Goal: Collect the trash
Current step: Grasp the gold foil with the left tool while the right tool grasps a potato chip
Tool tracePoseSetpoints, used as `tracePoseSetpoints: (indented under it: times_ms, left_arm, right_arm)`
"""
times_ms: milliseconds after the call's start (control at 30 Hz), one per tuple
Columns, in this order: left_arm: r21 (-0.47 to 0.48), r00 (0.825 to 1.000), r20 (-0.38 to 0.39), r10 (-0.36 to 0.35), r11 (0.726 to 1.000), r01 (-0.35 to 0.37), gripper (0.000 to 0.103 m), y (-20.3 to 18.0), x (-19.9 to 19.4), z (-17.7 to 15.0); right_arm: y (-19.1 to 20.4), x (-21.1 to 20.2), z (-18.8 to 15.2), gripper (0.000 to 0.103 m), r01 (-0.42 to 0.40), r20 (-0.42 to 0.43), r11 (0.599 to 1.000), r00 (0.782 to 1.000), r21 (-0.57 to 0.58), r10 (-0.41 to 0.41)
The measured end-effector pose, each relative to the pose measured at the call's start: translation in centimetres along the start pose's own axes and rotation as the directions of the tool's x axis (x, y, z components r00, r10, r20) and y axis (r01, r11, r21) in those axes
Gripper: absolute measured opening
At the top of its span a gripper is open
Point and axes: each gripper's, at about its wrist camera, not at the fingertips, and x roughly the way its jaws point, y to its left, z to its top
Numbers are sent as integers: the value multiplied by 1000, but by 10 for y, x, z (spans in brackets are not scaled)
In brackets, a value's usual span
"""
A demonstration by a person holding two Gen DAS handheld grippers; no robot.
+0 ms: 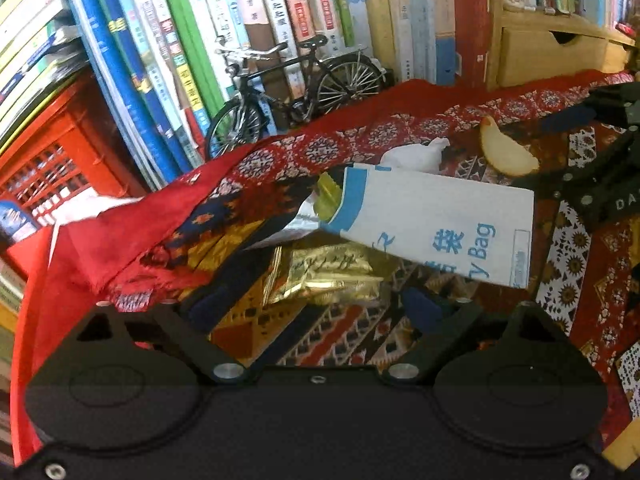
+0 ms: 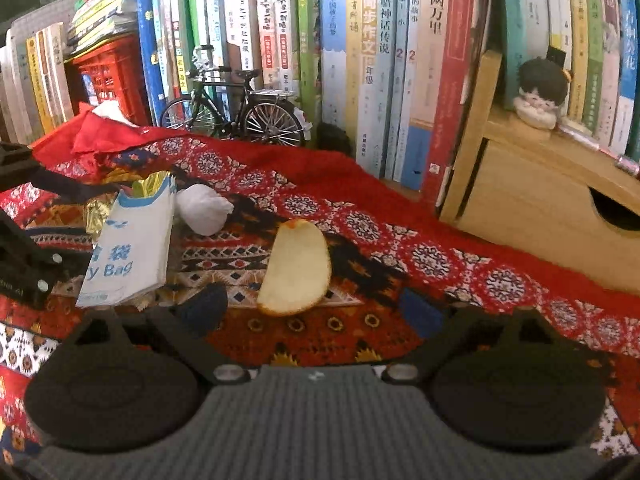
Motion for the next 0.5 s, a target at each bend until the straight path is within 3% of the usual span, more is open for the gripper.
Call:
tracePoseSetpoints:
  times_ms: [133, 200, 267, 500]
  left_arm:
    - [-2, 999, 0, -50, 999, 50, 87, 2, 4, 8]
    - [-18, 997, -7, -80, 997, 80, 74, 2, 4, 10]
    - [-36, 996, -7, -91, 995, 90, 69, 1, 4, 11]
    - [-58, 993, 6, -114, 992, 115, 55, -3, -4, 6]
  right_arm:
    - [-3, 3, 4, 84, -34, 6, 998, 999, 46, 34]
    - [-3, 3, 5, 62, -45, 7, 998, 999, 44, 45]
    - [0, 1, 5, 45, -46, 10, 999, 999, 29, 45]
    - [5, -1, 7, 40, -57, 11, 998, 998, 4, 57]
